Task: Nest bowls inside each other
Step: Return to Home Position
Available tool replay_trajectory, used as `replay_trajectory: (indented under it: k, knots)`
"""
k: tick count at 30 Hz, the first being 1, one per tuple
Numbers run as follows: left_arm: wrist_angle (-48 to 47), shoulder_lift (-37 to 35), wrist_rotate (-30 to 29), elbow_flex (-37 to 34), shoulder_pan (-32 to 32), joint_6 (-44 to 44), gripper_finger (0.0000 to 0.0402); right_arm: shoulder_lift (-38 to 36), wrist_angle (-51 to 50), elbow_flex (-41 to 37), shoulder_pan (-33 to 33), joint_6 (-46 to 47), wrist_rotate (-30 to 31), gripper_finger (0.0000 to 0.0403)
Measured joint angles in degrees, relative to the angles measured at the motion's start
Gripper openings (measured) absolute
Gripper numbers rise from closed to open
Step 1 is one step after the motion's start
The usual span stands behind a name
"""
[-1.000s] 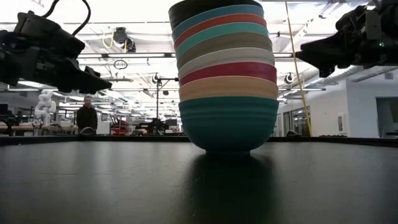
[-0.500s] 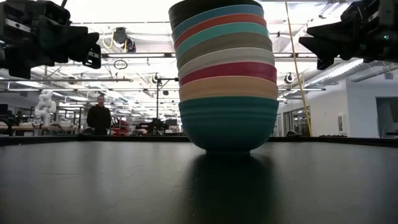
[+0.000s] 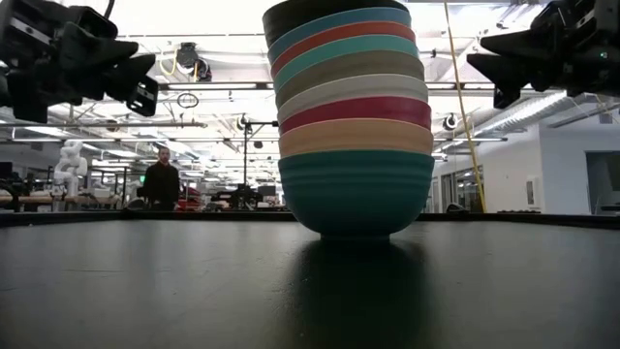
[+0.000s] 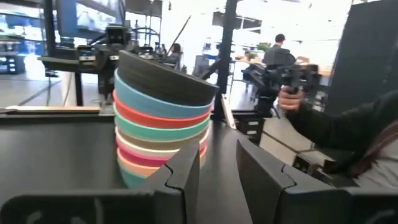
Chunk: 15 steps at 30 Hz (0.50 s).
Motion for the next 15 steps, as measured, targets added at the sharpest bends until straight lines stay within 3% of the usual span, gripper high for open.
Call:
replay_trajectory:
  k: [7, 12, 15]
  knots:
    - [-5.8, 0.0, 1.3, 0.0, 0.3, -0.9, 0.0108, 0.0, -1.6, 0.0, 0.0, 7.2, -0.1, 0.015]
    - [-13.1, -0.1, 2.1, 0.0, 1.9, 10.6, 0.0108, 0.3, -7.9, 0.0, 0.0, 2.5, -3.1, 0.015]
    - [-17.9, -0.5, -6.1, 0.0, 3.5, 14.9, 0.0108, 0.3, -12.8, 0.0, 0.0, 1.7, -1.7, 0.015]
